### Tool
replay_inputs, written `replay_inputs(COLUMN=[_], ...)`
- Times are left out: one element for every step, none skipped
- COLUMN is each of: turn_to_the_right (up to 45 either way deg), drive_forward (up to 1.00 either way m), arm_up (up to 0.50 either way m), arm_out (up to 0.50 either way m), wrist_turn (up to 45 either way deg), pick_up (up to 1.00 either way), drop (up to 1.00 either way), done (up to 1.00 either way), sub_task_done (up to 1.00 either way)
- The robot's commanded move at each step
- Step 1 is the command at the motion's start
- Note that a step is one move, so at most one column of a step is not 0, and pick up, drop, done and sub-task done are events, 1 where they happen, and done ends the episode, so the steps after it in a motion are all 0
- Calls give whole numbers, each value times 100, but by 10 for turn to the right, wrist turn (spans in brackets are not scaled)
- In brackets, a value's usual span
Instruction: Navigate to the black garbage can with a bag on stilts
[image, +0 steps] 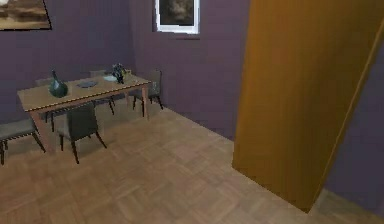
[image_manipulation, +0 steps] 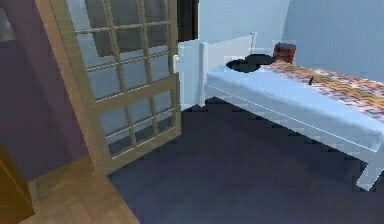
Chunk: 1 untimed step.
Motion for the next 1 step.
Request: replay_inputs(turn_to_the_right=[-450], drive_forward=[0], arm_up=[0], arm_out=[0], wrist_turn=[0], pick_up=[0], drop=[0], done=[0], sub_task_done=[0])
